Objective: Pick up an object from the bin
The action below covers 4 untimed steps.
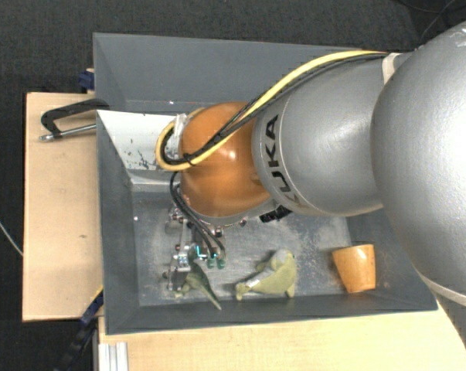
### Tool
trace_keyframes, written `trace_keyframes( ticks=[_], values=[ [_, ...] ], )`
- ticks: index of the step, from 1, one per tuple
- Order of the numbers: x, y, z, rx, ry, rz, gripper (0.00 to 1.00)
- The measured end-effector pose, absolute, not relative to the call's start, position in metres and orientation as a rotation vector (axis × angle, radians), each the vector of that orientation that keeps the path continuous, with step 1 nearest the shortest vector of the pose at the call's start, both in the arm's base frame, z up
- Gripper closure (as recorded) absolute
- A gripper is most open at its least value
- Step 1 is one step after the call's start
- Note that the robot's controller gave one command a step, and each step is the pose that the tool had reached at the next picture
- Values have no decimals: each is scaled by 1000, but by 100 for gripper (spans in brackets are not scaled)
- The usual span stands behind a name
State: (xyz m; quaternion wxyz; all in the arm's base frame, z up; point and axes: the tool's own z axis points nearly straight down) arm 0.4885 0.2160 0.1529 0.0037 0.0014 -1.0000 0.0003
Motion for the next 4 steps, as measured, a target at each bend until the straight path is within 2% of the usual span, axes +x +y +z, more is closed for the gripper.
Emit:
trace_keyframes(
  ticks=[1, 2, 3, 4],
  values=[
    [495, 149, 76, 433, -3130, -18, 0],
    [504, 98, 106, 229, -3141, -1, 0],
    [509, 125, 76, 381, -3133, 4, 0],
    [510, 125, 77, 378, -3134, 2, 100]
  ],
)
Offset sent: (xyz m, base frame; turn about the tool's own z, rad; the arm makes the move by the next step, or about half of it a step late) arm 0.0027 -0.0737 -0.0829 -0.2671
